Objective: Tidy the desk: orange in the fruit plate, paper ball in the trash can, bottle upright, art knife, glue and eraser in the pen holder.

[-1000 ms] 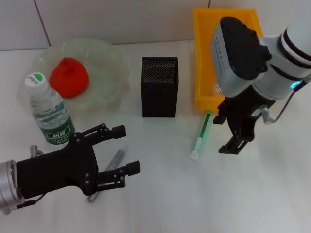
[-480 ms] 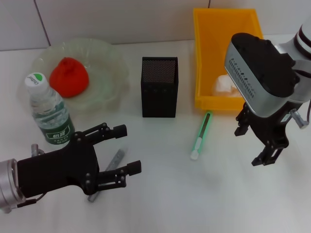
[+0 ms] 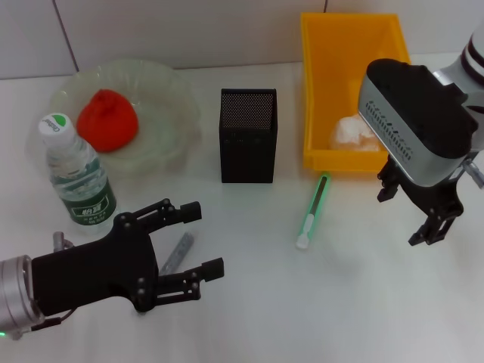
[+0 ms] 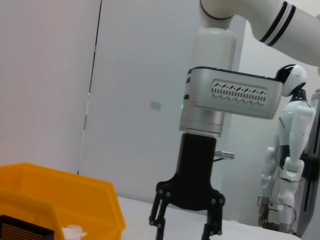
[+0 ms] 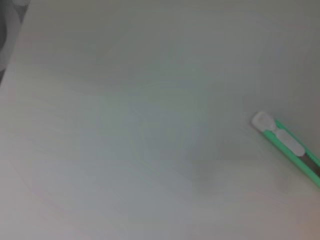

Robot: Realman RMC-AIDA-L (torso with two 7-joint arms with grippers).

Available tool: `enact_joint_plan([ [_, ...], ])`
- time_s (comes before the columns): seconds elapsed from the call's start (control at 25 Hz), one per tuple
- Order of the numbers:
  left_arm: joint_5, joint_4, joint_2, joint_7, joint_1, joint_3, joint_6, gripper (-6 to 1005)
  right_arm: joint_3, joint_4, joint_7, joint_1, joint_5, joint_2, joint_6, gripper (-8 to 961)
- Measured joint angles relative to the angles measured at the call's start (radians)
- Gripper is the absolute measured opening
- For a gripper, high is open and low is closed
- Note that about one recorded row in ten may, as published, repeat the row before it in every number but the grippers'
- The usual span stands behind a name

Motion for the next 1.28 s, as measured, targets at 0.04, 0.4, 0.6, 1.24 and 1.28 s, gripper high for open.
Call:
enact_joint_plan([
  [0.04, -0.002, -0.012, -0.001, 0.009, -0.005, 0.008, 0.000, 849, 0.000, 0.000, 0.000, 0.000, 0.000, 0.000, 0.000, 753],
  [0.4, -0.004, -0.015, -0.003, 0.014, -0.009, 0.019, 0.002, 849, -0.006, 0.152, -0.012, 0.051, 0.002, 0.003, 0.109, 753],
  [0.6, -0.004, -0.015, -0.002, 0.019, -0.010, 0.019, 0.000, 849, -0.002, 0.234, -0.009, 0.100, 0.006, 0.005, 0.156, 752],
  [1.24, -0.005, -0.016, -0.001, 0.040, -0.012, 0.025, -0.003, 849, -0.005, 0.415, -0.025, 0.201, 0.034, 0.007, 0.297, 753],
  [1.28, -0.004, -0.016, -0.001, 0.043, -0.012, 0.025, -0.004, 849, -0.005, 0.424, -0.026, 0.207, 0.036, 0.007, 0.305, 753],
])
